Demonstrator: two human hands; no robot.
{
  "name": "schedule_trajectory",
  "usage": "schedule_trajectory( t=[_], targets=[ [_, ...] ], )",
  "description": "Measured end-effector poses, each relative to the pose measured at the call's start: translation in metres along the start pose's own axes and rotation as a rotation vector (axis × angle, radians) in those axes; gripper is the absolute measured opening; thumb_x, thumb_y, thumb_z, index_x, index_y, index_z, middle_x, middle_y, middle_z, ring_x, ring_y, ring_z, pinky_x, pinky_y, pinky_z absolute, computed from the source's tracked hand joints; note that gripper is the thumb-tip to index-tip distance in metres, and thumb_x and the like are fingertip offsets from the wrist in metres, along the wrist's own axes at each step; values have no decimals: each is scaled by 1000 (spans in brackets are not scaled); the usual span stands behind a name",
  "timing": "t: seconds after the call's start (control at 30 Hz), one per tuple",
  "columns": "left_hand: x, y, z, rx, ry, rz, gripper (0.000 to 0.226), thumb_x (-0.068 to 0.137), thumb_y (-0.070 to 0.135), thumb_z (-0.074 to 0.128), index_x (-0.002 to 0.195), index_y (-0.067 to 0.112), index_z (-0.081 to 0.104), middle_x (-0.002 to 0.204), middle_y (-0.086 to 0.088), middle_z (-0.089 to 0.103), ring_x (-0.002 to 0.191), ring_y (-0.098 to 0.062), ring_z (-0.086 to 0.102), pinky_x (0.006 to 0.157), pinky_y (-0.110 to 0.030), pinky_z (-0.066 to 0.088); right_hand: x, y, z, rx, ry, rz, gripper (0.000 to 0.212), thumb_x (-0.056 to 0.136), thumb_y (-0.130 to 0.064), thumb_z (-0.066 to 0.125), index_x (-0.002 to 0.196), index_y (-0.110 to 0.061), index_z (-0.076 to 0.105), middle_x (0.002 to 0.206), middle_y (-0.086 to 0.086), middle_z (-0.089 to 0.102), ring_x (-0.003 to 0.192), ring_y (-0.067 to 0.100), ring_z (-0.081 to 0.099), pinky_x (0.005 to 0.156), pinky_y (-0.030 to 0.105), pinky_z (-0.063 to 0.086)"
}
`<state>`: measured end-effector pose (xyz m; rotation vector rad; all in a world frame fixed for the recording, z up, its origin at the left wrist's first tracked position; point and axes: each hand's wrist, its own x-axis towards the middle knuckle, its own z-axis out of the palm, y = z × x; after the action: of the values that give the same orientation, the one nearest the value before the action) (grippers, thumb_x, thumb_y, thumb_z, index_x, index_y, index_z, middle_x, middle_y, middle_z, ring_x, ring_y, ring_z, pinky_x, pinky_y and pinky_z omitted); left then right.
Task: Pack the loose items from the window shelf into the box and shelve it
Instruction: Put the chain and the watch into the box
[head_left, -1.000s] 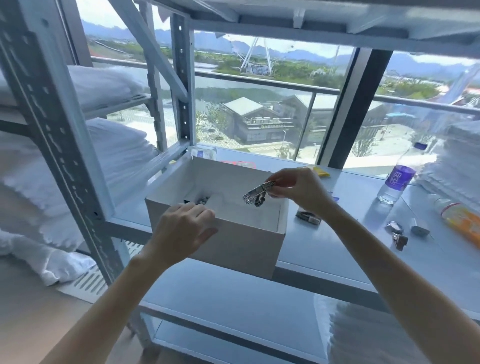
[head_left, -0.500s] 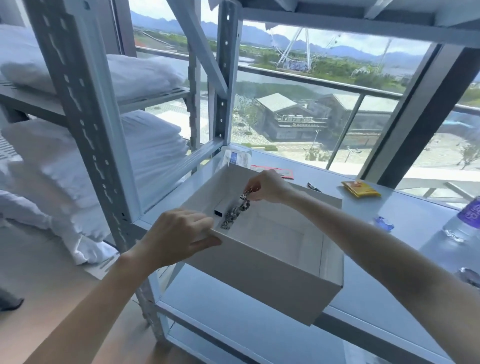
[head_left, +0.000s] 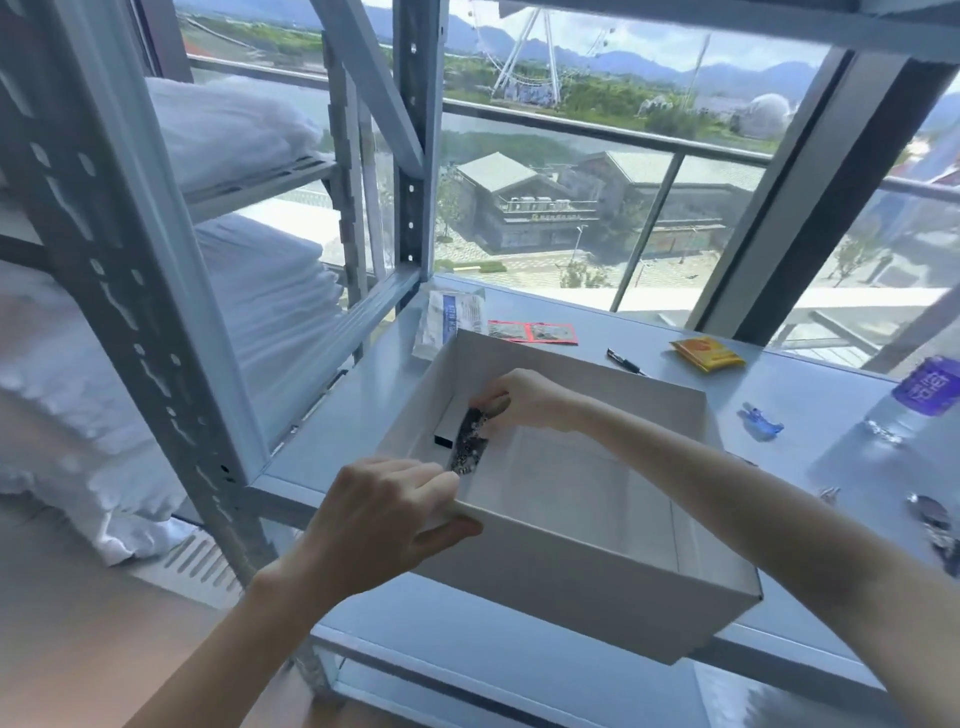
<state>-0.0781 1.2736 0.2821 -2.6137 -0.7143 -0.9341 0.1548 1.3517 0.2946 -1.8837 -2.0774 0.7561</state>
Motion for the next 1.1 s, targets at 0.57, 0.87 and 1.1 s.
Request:
schedule_trajectory(
  t=[0.57,0.87,1.1],
  targets=[
    [3,-9,5,-68,30,51,46,84,53,55,56,19,43,49,4,42,42,-14,43,47,-19,19,0,5,29,-164,64,-31,15,71,-11,73,85,-9,76,83,5,74,69,8,61,62,18,45],
    [4,-7,1,-75,-63,47,44,86,54,45,57,20,42,47,6,42,40,-14,43,42,-19,20,-42,-4,-17,-320,-152,-101,42,90,-15,57,132,-15,52,137,0,51,115,17,55,95,18,39],
    [26,10,2,-196,-201,117,50,89,61,27,61,25,47,51,11,47,43,-7,49,37,-18,23,-155,20,-44,-80,288,-84,24,86,-8,63,110,-10,68,102,0,69,88,7,67,81,12,52]
  ],
)
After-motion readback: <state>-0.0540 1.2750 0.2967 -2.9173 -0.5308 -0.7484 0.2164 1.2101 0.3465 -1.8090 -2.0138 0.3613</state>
